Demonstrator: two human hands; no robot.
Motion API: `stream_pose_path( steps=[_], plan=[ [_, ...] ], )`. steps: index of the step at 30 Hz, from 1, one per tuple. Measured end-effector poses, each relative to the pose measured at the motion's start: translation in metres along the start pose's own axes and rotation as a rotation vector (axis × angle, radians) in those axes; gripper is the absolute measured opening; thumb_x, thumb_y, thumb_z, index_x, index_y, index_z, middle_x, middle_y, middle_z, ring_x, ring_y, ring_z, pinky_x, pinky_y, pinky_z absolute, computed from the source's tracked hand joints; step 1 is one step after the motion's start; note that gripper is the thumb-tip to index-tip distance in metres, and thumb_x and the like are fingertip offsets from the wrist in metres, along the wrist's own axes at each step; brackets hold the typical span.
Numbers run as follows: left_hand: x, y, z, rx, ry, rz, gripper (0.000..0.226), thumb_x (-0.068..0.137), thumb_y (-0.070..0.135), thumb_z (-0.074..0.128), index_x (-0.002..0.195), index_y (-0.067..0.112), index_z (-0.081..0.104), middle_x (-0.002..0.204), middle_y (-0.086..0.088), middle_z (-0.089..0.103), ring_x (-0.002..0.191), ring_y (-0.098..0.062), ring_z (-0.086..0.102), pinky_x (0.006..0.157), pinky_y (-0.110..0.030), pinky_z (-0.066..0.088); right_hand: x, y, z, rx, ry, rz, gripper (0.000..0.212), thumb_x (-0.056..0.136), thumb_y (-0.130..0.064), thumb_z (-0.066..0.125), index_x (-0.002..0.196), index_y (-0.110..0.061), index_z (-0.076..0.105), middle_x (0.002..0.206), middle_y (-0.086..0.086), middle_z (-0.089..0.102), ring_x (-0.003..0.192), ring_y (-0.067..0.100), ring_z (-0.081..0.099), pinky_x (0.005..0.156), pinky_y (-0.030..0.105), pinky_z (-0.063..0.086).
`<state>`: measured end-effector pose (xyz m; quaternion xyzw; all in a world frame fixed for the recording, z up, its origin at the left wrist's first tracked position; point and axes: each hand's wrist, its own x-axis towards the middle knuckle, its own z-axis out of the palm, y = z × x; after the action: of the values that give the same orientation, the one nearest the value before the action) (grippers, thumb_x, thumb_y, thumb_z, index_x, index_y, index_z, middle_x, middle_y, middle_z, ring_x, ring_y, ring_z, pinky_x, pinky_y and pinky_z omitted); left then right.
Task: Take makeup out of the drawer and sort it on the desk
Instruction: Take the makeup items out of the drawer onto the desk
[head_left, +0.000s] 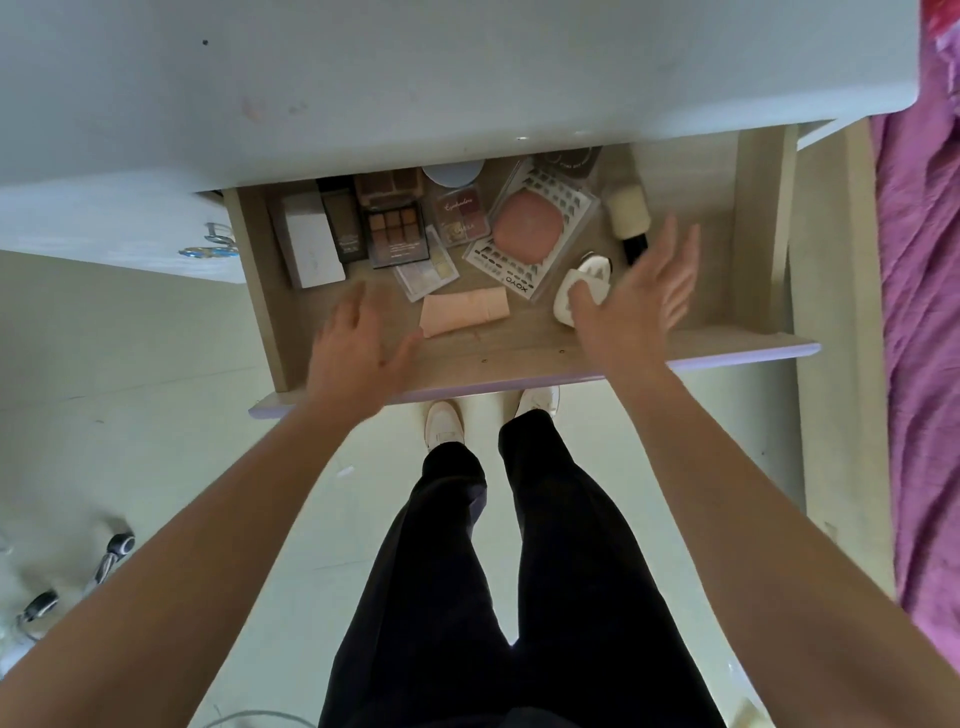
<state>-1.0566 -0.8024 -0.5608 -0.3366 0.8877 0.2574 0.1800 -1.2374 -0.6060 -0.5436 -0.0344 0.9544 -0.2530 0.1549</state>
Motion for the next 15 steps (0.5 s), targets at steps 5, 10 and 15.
stream_pose_path(
  steps=[5, 10, 15],
  plan=[
    [0.041, -0.012, -0.014, 0.032, 0.088, -0.131, 0.081, 0.094, 0.04, 0.06, 0.156, 0.014, 0.016, 0.163, -0.02, 0.006, 0.148, -0.043, 0.011, 0.113, -0.06, 0.025, 0.042, -0.012, 0.032, -0.213, -0.268, -0.183, 0.118, 0.075, -0.045, 0.079, 0.158, -0.019, 0.0, 0.163, 0.022, -0.003, 0.15, 0.046, 0.002, 0.115, 0.066, 0.021],
    [0.081, -0.017, -0.013, 0.002, 0.099, -0.276, 0.095, 0.091, 0.048, 0.059, 0.158, 0.019, -0.001, 0.163, -0.021, -0.004, 0.148, -0.046, 0.005, 0.113, -0.062, 0.021, 0.041, 0.006, 0.054, -0.396, -0.39, -0.175, 0.111, 0.082, -0.054, 0.069, 0.159, -0.017, -0.003, 0.164, 0.021, -0.001, 0.15, 0.044, -0.015, 0.106, 0.067, 0.035],
    [0.086, 0.009, 0.013, -0.115, 0.082, -0.424, 0.116, 0.081, 0.063, 0.064, 0.157, 0.011, -0.007, 0.162, -0.023, -0.014, 0.149, -0.041, -0.01, 0.117, -0.058, 0.009, 0.035, 0.027, 0.049, -0.462, -0.518, -0.261, 0.103, 0.088, -0.025, 0.071, 0.159, -0.019, -0.003, 0.164, 0.018, 0.001, 0.148, 0.041, 0.008, 0.105, 0.055, 0.042]
  ],
)
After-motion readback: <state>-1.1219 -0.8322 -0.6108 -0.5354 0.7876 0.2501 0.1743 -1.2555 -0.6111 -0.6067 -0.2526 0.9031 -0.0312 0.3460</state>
